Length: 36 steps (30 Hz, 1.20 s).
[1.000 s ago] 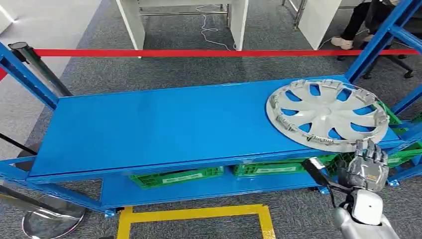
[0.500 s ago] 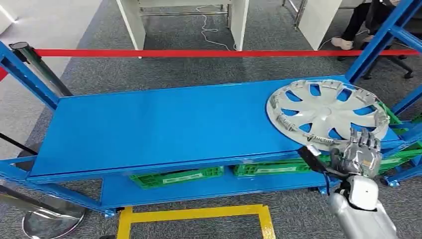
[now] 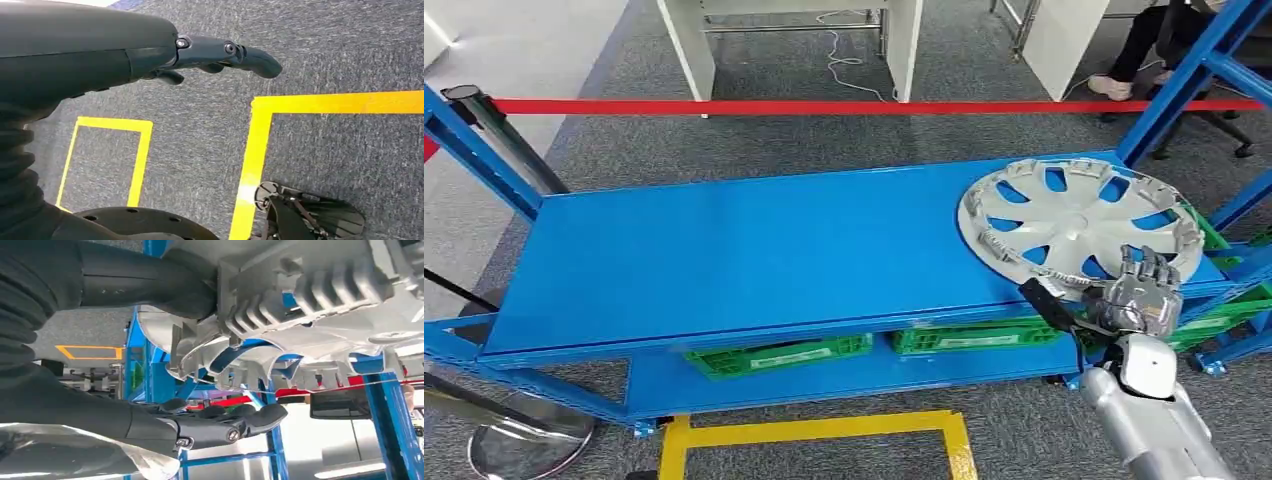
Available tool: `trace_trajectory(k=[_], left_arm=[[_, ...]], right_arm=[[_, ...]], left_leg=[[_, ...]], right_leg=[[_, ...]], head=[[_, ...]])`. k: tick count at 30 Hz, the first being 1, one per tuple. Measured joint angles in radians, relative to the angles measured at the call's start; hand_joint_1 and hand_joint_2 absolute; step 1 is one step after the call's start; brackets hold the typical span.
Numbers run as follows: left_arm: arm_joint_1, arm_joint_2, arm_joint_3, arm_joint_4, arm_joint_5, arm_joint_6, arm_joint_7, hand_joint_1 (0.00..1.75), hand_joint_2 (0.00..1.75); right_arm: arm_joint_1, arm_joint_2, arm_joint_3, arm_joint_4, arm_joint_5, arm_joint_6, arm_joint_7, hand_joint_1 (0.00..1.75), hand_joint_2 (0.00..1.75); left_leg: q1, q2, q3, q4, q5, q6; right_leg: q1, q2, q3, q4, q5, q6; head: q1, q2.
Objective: Take the parts from the cabinet and place them on the table.
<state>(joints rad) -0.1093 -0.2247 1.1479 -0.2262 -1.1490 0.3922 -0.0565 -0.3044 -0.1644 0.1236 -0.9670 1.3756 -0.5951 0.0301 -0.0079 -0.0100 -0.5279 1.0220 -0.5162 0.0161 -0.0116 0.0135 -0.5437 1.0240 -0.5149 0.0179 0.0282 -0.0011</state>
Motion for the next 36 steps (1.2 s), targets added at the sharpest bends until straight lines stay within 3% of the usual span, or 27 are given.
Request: trace_trajectory(k=[7, 8, 30, 36], left_arm=[[0.000, 0.000, -0.001, 0.000, -0.001, -0.001, 0.000, 0.00, 1.75], [0.000, 0.000, -0.001, 0.000, -0.001, -0.003, 0.000, 0.00, 1.75], [0.000, 0.000, -0.001, 0.000, 0.000, -0.012, -0.011, 0.00, 1.75], [0.000, 0.000, -0.001, 0.000, 0.000, -0.011, -0.015, 0.00, 1.75]], right_arm=[[-0.013, 0.002, 0.010, 0.034, -0.016, -0.021, -0.012, 0.00, 1.75], [-0.015, 0.002, 0.012, 0.037, -0.020, -0.027, -0.014, 0.00, 0.00], [-0.021, 0.036, 0.048, 0.039, -0.041, -0.029, -0.040, 0.00, 0.00], [-0.021, 0.039, 0.062, 0.032, -0.051, 0.004, -0.035, 0.00, 0.00]], left_leg=[[0.000, 0.000, 0.001, 0.000, 0.000, 0.000], [0.000, 0.000, 0.001, 0.000, 0.000, 0.000], [0.000, 0.000, -0.001, 0.000, 0.000, 0.000], [0.000, 0.000, 0.000, 0.000, 0.000, 0.000]], right_leg=[[0.000, 0.000, 0.001, 0.000, 0.001, 0.000], [0.000, 0.000, 0.001, 0.000, 0.001, 0.000], [0.000, 0.000, 0.000, 0.000, 0.000, 0.000], [0.000, -0.001, 0.000, 0.000, 0.000, 0.000]], head=[[0.000, 0.000], [0.000, 0.000], [0.000, 0.000], [0.000, 0.000]])
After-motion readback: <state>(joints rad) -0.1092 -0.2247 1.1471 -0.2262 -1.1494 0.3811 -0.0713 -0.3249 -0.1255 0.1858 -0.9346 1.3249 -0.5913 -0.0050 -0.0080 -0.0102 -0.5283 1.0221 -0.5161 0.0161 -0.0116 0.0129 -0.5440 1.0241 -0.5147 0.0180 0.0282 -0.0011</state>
